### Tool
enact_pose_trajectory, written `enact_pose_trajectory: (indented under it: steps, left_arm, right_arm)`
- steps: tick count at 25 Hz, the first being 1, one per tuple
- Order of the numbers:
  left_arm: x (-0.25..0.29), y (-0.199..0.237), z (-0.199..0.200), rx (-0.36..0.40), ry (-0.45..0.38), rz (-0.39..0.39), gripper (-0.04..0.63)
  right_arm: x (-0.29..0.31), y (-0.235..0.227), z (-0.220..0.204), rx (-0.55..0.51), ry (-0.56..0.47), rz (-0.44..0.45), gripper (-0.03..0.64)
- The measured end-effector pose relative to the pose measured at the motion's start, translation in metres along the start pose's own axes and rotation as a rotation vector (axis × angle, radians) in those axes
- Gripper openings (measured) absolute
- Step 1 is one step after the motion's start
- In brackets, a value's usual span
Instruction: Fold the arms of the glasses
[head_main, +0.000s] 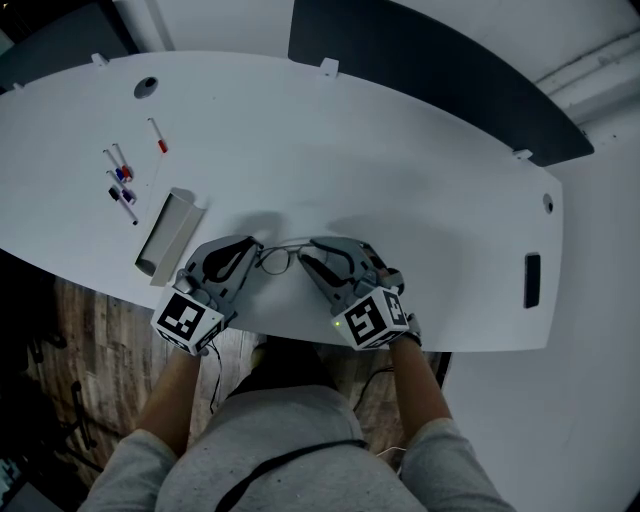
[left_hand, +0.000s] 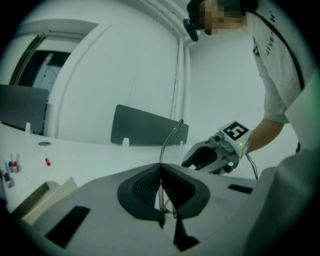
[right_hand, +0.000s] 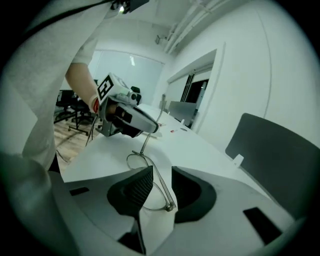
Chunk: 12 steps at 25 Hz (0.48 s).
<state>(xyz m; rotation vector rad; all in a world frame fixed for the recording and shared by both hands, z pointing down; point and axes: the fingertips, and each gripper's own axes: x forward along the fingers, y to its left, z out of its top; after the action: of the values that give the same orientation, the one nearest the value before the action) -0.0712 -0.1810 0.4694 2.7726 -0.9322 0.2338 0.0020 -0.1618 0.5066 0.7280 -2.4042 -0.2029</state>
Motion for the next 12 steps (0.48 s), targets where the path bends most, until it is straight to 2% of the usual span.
enact_pose_trajectory:
  steps: [6,9,12]
  left_arm:
    - [-0.001,0.0,-0.003,-0.002,-0.019,-0.012,0.017]
    - [-0.001,-0.001,0.001,-0.005,-0.012,-0.013,0.017]
    - [-0.001,0.0,-0.003,0.007,0.005,-0.013,0.017]
  right_arm:
    - [-0.015,-0.019,-0.036,0.248,0.027,-0.028,0.123]
    - [-0.011,-0.018,-0.042,0.311,0.031,-0.007,0.123]
    - [-0.006,-0.016,-0.043,0.309,0.038,0.007,0.112]
